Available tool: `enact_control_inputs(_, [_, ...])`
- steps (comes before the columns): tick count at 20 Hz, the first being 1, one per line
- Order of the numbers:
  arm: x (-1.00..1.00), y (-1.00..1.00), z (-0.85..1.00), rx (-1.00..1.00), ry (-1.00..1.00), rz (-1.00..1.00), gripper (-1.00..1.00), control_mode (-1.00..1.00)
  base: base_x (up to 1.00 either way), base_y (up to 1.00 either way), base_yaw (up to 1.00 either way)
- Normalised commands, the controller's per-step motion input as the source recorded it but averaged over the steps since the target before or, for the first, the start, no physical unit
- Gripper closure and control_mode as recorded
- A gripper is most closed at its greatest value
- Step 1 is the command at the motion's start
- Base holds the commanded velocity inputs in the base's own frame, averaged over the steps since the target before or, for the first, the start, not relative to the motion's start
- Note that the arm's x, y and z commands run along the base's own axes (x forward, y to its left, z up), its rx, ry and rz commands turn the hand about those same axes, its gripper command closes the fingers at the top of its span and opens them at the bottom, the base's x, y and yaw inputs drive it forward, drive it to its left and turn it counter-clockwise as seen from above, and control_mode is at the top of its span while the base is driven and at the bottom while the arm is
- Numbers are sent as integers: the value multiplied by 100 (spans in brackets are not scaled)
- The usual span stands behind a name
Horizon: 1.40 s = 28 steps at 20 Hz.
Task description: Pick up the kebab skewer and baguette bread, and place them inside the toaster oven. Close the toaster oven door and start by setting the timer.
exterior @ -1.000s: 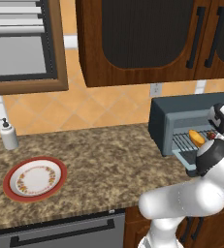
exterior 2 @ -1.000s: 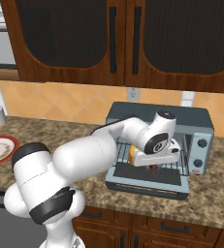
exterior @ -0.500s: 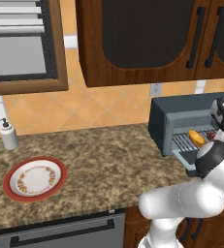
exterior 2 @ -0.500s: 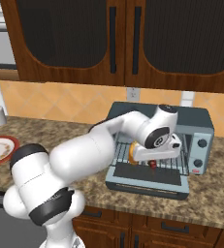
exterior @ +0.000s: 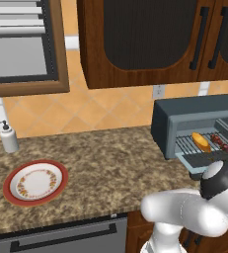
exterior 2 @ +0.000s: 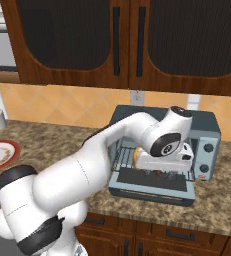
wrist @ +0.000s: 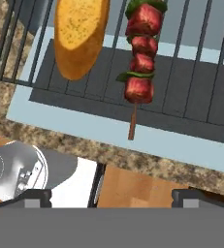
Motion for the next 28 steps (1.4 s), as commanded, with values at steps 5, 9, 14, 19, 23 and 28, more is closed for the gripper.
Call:
enact_control_inputs(5, [-26,29,-17,0,0,-45,-100,-100,0,0,0])
enact_control_inputs(9, [-1,51,-51,0,-2,-43,-100,-100,0,0,0])
enact_control_inputs(14, [42,26,-48,-7,-4,-29,-100,-100,0,0,0])
enact_control_inputs(19, [40,0,-18,-9,-5,-1,-100,-100,0,0,0])
enact_control_inputs(23, [40,-6,-26,-12,-7,0,-100,-100,0,0,0])
enact_control_inputs(28, [40,-22,-34,-9,-4,0,-100,-100,0,0,0])
